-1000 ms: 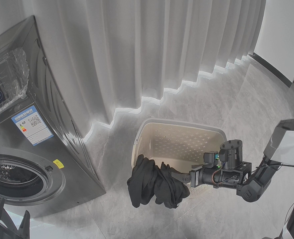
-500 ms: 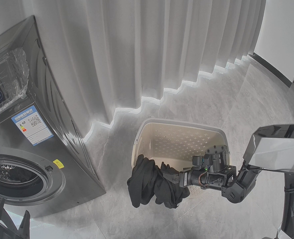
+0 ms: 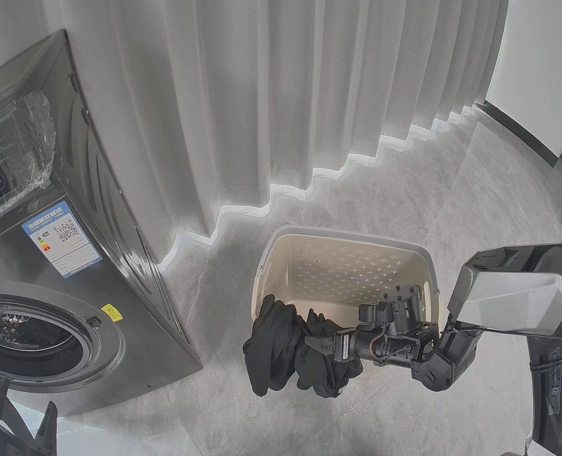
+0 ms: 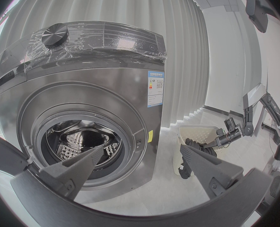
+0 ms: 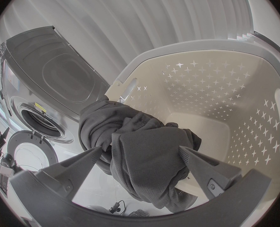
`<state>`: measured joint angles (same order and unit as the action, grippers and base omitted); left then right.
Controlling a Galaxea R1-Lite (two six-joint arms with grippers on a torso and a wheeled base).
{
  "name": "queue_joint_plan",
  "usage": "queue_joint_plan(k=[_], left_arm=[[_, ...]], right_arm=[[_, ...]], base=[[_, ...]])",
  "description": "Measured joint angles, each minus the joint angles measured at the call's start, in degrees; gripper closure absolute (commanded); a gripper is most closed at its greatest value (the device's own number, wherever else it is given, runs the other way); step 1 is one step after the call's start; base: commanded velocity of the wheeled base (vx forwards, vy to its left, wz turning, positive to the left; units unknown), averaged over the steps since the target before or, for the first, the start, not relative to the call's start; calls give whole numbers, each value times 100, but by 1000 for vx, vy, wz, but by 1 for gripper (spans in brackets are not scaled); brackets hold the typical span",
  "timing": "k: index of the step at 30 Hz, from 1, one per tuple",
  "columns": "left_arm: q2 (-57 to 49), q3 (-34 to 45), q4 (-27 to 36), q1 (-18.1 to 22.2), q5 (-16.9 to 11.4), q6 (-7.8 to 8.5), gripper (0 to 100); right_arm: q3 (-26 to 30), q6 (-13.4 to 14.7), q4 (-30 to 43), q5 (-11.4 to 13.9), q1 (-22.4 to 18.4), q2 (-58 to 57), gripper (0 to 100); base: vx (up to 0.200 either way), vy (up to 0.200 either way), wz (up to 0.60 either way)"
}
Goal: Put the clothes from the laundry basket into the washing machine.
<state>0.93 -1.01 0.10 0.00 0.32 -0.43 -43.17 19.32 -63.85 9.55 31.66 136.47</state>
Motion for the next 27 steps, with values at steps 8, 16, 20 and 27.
queue_joint_plan(k=[8, 16, 20, 27], left_arm=[[0, 0, 0, 0, 0, 0, 0], [0, 0, 0, 0, 4, -1, 0], [0, 0, -2, 0, 6, -6, 0], [0, 0, -7, 0, 11, -15, 0]], right_arm=[[-71, 2, -11, 0, 4, 118, 100], [-35, -6, -282, -2, -7, 143, 100], [148, -35, -717, -5, -40, 49, 100], [896, -46, -1349, 6, -62, -653, 100]], base=[[0, 0, 0], [0, 0, 0], [0, 0, 0], [0, 0, 0]])
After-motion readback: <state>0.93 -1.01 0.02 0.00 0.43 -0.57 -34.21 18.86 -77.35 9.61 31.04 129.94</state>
